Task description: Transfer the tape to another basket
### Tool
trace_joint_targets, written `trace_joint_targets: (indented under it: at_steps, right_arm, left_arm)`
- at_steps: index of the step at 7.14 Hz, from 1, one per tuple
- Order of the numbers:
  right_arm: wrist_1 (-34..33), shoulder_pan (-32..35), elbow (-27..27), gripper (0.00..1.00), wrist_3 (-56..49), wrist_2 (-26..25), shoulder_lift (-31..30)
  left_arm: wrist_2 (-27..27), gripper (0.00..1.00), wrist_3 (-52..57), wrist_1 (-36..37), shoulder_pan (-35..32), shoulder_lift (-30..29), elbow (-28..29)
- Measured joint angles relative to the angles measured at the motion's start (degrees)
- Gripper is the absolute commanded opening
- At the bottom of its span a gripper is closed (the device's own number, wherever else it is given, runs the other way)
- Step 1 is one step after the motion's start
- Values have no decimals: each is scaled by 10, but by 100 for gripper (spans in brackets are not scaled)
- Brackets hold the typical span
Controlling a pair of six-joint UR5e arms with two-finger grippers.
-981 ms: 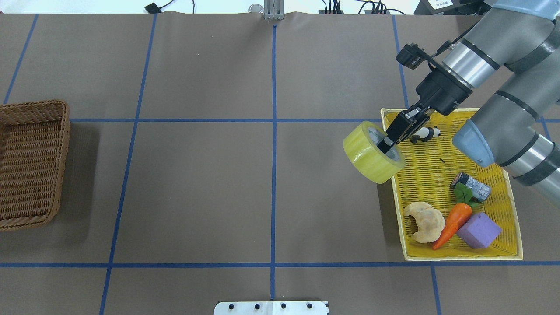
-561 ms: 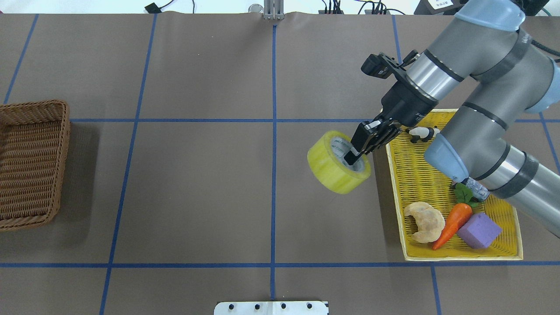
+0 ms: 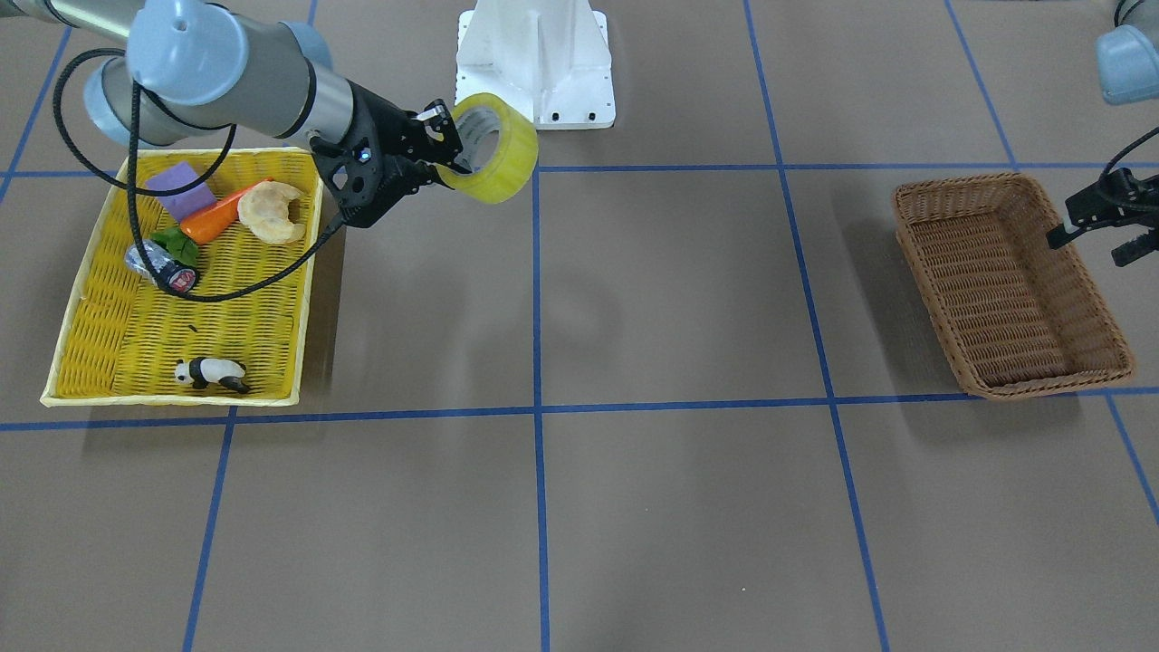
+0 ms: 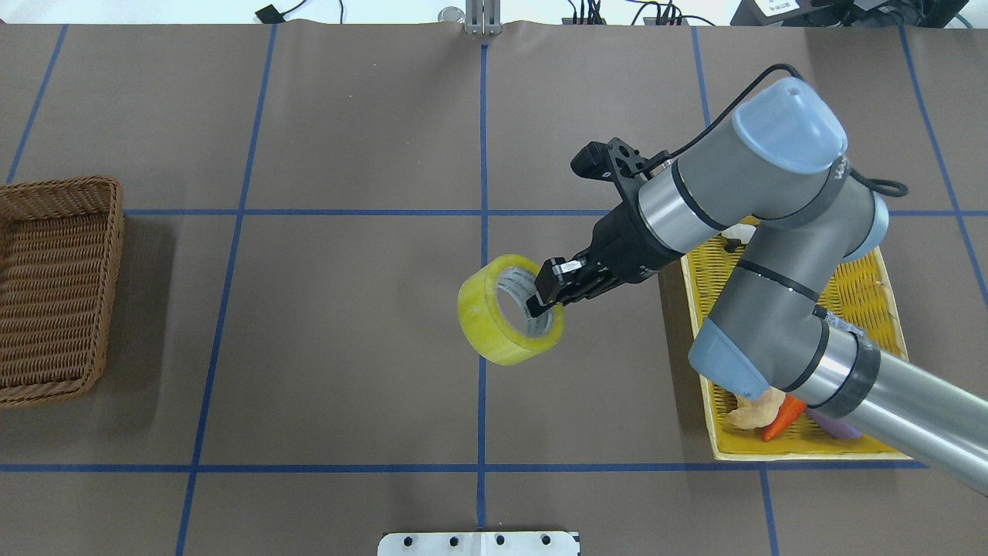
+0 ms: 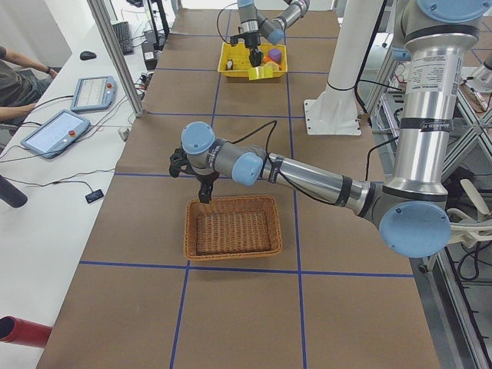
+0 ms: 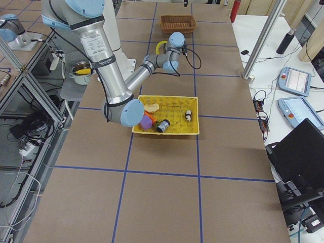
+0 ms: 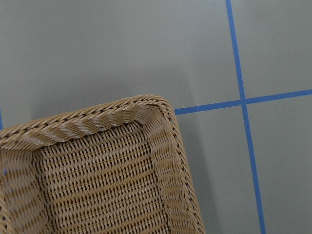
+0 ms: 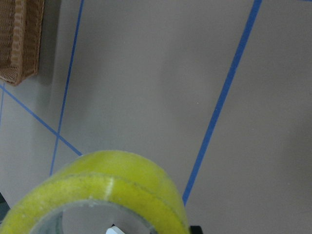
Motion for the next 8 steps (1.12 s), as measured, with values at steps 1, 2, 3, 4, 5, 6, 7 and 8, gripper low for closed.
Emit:
trace_joint_targets:
  at_steps: [1,2,3,4,5,6,7,8]
  right_arm:
    - [56,-11,-10,0,41,-18,0]
    - [104,-18,-16,0,74,-30,1]
    - [147,-27,-19,0,105,-51,2]
    - [191,-41,-21,0,139,-83,2]
    - [233,-55,-24,0,172,-116,2]
    - [270,-66,-28,0,202,-145,2]
    - [309,-76,-36,0,232,-170,3]
    - [348,-86,-47,0,261,-190,4]
  left_arm:
    - [-7,98,-19,-4,2,-4,-1]
    - [-27,98,-55,-20,7,-8,-1]
    - [-46,98,-111,-61,15,-9,-1]
    - [-58,98,-189,-122,25,-12,2]
    - [-63,98,-279,-192,40,-17,5]
    - [-65,98,-375,-263,59,-26,7]
    - [-65,98,-472,-335,80,-38,9]
    - [-65,98,-557,-402,100,-51,12]
